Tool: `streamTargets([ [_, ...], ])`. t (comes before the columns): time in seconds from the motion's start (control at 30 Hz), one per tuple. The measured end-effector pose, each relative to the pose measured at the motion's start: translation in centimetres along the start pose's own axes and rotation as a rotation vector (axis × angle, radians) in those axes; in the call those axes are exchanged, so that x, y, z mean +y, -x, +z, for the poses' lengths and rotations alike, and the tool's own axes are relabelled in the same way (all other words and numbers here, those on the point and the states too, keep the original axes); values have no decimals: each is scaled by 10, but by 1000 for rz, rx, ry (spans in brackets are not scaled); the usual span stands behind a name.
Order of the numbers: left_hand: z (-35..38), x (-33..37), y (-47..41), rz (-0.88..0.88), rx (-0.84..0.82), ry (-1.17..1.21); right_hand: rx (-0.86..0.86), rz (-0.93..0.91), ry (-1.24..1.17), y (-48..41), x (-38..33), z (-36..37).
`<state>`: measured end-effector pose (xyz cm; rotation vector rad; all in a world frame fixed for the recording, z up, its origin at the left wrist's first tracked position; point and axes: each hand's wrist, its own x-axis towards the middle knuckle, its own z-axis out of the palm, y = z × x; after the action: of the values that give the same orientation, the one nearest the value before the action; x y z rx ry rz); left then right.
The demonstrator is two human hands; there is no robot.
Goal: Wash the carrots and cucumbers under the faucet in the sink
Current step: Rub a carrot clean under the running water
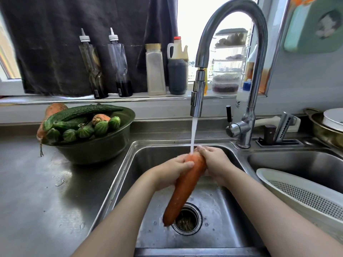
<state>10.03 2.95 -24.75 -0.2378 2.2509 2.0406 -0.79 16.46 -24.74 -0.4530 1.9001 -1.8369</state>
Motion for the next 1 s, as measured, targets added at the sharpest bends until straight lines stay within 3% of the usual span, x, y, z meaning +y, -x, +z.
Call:
streamTargets([
  [0.1,9,1,-4,40,35,-67,51,19,-6,-3,-2,-4],
  [0.17,16,4,-8,84,164,-132,23,45,-81,-4,-3,-5],
  [0.3,16,2,-17,195,395,-104,-192,57,-198,5,-4,-1],
  [0.4,5,2,-10,195,315,-126,-268,58,-199,7,-2,0],
  [0.5,-7,1,-3,87,111,-63,-237,66,-150,8,-1,0],
  [0.63,-18,-2,-3,50,-22,-104,-207,-9,-57,10,-1,-1],
  [0.77,-19,-4,-2,70,28,-130,-192,-2,-30,9,1,-2],
  [0.9,-11,0,-4,95,154,-92,-215,35,-167,8,-2,-4],
  [1.0,-13,2,-3,92,111,-67,-227,49,-237,8,-4,-7],
])
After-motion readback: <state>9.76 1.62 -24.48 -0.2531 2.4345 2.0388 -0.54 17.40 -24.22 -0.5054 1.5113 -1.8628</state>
